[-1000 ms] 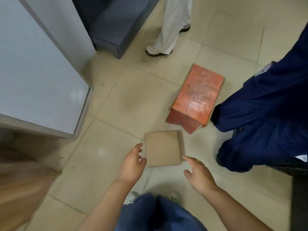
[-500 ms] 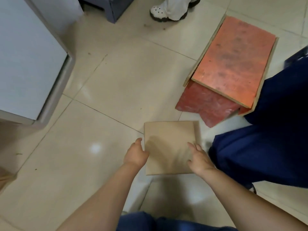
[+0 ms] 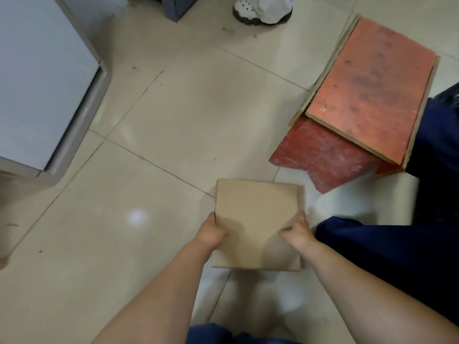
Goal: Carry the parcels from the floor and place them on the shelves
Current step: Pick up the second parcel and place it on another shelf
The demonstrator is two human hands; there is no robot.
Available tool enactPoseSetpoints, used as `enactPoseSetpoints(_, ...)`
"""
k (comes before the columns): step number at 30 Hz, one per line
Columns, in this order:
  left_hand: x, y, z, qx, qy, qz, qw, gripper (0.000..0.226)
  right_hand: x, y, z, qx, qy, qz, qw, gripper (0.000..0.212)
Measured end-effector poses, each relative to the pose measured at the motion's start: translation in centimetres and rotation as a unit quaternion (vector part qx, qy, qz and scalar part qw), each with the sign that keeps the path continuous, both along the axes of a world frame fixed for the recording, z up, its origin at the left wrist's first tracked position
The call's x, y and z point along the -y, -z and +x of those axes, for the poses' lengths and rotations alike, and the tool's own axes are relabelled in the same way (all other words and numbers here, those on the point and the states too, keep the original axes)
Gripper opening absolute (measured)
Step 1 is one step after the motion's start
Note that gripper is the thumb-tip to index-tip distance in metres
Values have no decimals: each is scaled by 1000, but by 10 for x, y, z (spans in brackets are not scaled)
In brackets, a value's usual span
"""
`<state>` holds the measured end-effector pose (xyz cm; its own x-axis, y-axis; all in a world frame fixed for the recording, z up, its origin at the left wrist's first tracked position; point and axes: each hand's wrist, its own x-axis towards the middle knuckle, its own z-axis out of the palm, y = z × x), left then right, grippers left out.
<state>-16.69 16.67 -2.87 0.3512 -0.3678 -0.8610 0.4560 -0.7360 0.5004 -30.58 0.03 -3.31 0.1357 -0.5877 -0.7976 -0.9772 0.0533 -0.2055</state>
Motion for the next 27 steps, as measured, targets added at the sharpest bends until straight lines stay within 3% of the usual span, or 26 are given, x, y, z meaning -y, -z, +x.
enactPoseSetpoints(5, -11, -70, 23, 57, -19, -4, 998, 69, -20, -69, 14, 39, 62, -4, 997, 80)
enactPoseSetpoints(9, -25, -157, 39, 84, -49, -29, 995, 69, -38, -143, 32, 83, 99, -26, 991, 44)
enactPoseSetpoints(12, -45, -241, 56, 97, -54, -43, 993, 68, -60, -221, 51, 102, 119, -40, 987, 37)
enactPoseSetpoints(15, -69, -323, 78, 126, -71, -60, 988, 67, -84, -294, 71, 138, 127, -41, 981, 39)
enactPoseSetpoints(19, -104, -413, 115, 167, -69, -79, 980, 64, -124, -396, 106, 194, 130, -70, 970, 59)
enactPoseSetpoints(22, -137, -464, 147, 180, -70, -106, 975, 65, -161, -469, 138, 223, 137, -93, 961, 61)
enactPoseSetpoints(27, -206, -545, 198, 204, -41, -127, 970, 63, -237, -558, 182, 286, 189, -81, 936, 86)
